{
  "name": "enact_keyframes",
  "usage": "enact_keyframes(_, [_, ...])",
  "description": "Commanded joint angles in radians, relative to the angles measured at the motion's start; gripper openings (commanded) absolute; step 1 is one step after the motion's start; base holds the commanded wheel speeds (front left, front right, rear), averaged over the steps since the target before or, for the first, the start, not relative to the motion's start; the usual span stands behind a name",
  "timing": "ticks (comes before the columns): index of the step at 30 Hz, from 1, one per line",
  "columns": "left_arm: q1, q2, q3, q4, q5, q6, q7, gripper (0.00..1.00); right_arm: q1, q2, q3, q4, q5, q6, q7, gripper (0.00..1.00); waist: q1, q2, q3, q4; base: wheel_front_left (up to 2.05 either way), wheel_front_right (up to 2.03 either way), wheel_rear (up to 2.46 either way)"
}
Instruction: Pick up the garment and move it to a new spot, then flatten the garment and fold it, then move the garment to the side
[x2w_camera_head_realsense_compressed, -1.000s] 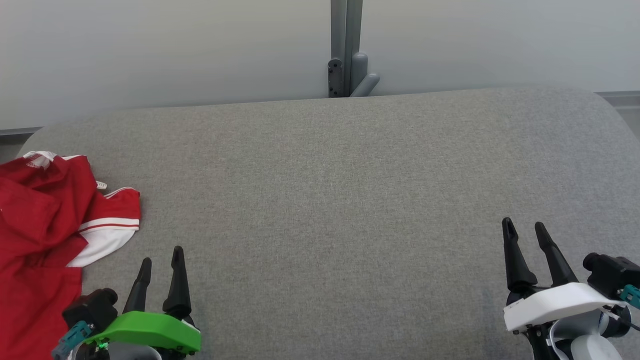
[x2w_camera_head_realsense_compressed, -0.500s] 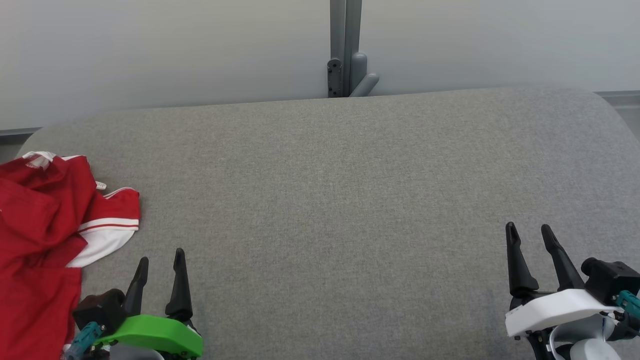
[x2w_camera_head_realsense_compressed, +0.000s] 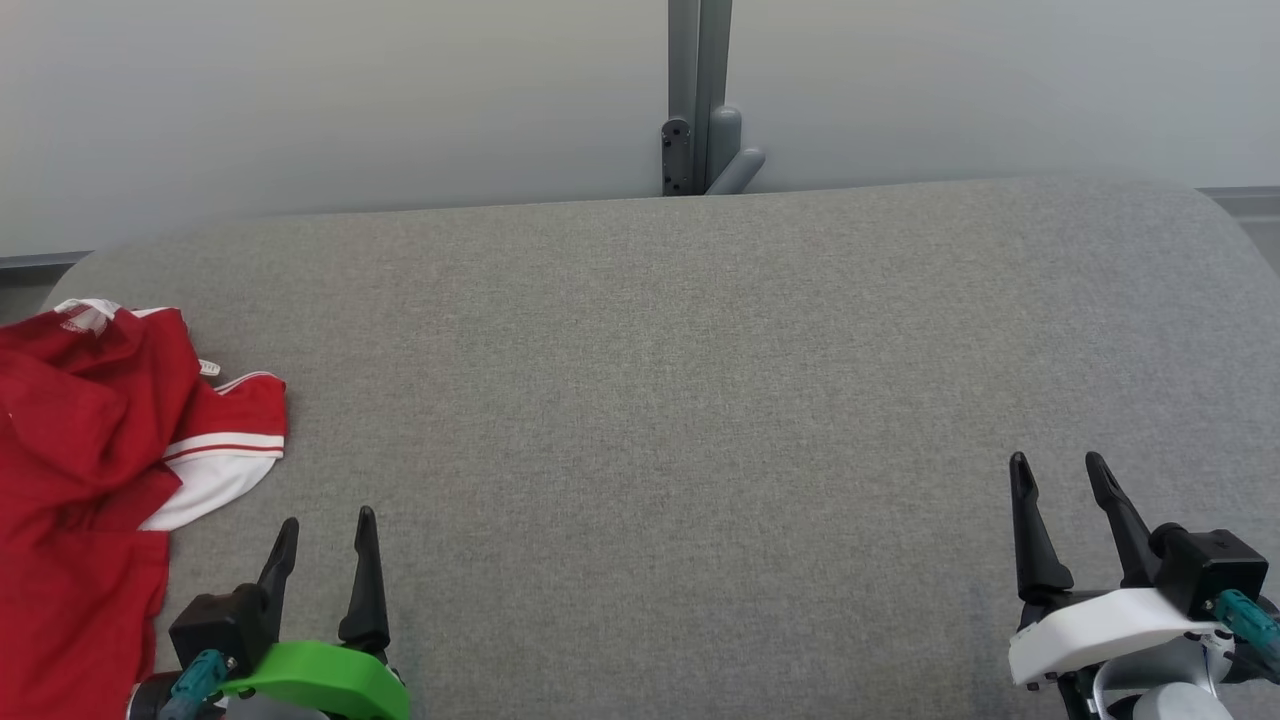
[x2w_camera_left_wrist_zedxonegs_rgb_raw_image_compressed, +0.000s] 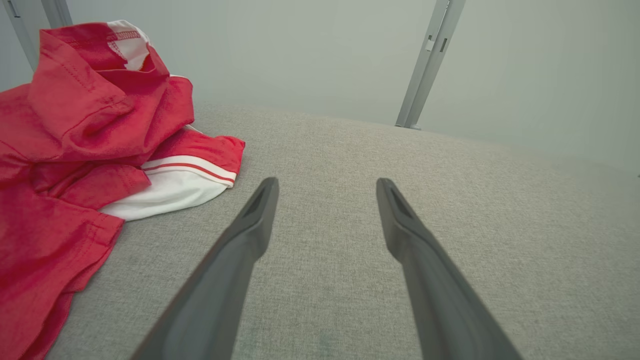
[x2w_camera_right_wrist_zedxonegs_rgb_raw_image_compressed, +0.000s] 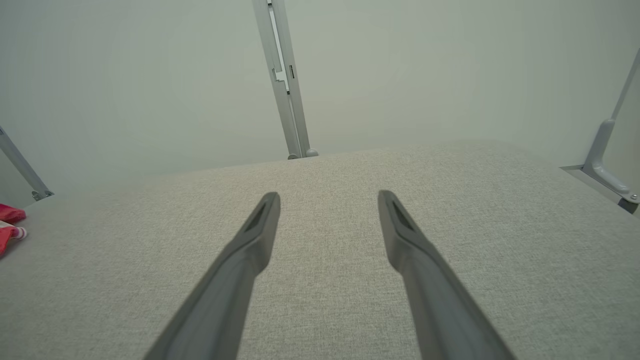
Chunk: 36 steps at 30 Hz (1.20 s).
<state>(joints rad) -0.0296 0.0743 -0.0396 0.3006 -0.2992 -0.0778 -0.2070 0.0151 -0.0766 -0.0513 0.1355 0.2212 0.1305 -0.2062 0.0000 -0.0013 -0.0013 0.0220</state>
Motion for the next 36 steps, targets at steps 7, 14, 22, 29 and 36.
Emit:
enact_keyframes(7, [0.009,0.002,0.005,0.004,0.070,-0.002,-0.021,1.00,0.009,-0.001,0.003,0.008,-0.071,0.000,-0.023,1.00,0.0000,0.0010,-0.003,0.001,0.00,0.00,0.00])
enact_keyframes(14, [0.012,-0.001,0.010,0.007,0.122,-0.003,-0.034,1.00,0.015,0.004,-0.004,0.014,-0.114,0.000,-0.036,1.00,0.0000,0.0011,-0.006,-0.003,0.00,0.00,0.00])
enact_keyframes(22, [0.013,-0.004,0.016,0.022,0.168,-0.005,-0.048,1.00,0.022,0.007,-0.007,0.019,-0.161,0.000,-0.049,1.00,0.0000,0.0012,-0.007,-0.008,0.00,0.00,0.00])
enact_keyframes(29, [0.011,-0.011,0.024,0.047,0.185,-0.009,-0.059,1.00,0.024,0.008,-0.010,0.021,-0.211,0.000,-0.060,1.00,0.0000,0.0013,-0.011,-0.012,0.00,0.00,0.00])
enact_keyframes(36, [0.001,-0.014,0.028,0.051,0.186,-0.013,-0.059,1.00,0.024,0.009,-0.011,0.019,-0.202,0.000,-0.060,1.00,0.0000,0.0013,-0.009,-0.011,0.00,0.00,0.00])
